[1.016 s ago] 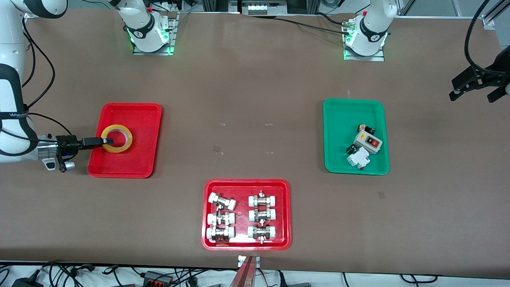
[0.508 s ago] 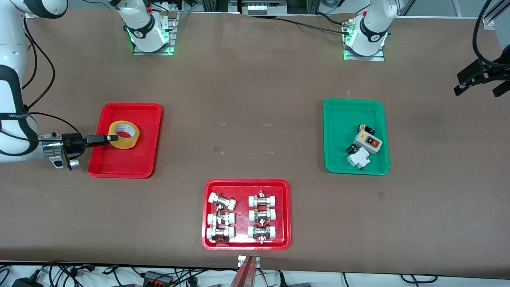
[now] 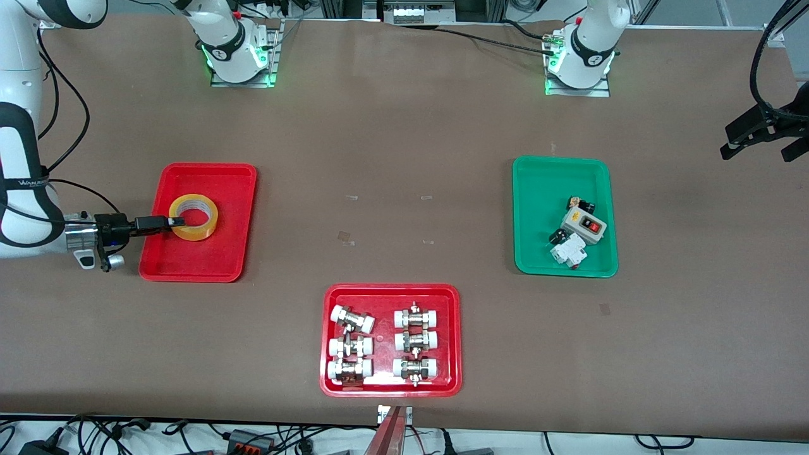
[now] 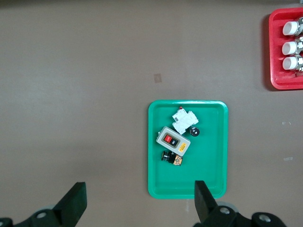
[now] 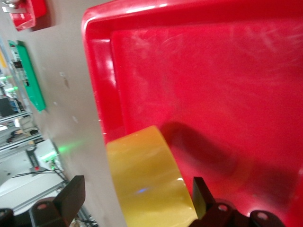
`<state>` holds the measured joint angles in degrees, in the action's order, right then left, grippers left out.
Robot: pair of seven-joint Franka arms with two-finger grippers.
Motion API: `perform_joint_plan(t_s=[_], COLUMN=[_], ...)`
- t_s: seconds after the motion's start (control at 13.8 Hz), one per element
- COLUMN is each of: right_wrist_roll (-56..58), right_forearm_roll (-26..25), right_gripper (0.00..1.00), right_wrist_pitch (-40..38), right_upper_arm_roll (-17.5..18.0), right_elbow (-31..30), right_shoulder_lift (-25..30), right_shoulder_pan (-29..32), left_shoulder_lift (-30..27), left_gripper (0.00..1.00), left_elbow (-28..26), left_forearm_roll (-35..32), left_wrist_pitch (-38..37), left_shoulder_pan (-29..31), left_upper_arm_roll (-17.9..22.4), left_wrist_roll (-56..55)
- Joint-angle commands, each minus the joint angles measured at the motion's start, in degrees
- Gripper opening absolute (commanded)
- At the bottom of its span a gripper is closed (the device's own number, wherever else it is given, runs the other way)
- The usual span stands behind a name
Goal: Left arm passes tape to right arm into tray
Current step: 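Open the right gripper and lift it away from the tape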
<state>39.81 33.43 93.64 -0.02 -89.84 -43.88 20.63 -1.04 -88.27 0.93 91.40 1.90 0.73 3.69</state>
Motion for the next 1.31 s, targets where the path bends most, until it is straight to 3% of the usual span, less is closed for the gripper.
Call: perform_joint_plan(t_s=[0.0, 0.51, 0.73, 1.23], right_wrist_roll=[3.2, 3.0, 0.8, -24.9], right_forearm_roll=[-3.4, -8.1, -13.6, -24.1], right_gripper=[1.0, 1.0, 1.0, 1.0], right_wrist_pitch=[3.7, 5.8, 5.8, 4.4], right_upper_arm_roll=[0.5, 0.4, 0.1, 0.4], right_elbow=[-0.1, 2.1, 6.2, 11.9], right_shoulder_lift=[0.9, 5.2, 8.5, 13.4], right_shoulder_pan=[-0.6, -4.3, -7.7, -13.9], left_shoulder_lift=[0.9, 1.0, 1.0, 1.1], left_gripper=[1.0, 1.0, 1.0, 1.0], left_elbow=[2.2, 2.3, 2.3, 2.2], left_forearm_roll=[-0.9, -0.4, -0.4, -0.4], left_wrist_pitch=[-1.5, -1.4, -1.4, -1.7], left_shoulder_pan=[0.1, 0.5, 0.5, 0.0], left_upper_arm_roll=[0.3, 0.4, 0.4, -0.2], left_wrist_roll=[0.8, 1.1, 0.8, -2.3])
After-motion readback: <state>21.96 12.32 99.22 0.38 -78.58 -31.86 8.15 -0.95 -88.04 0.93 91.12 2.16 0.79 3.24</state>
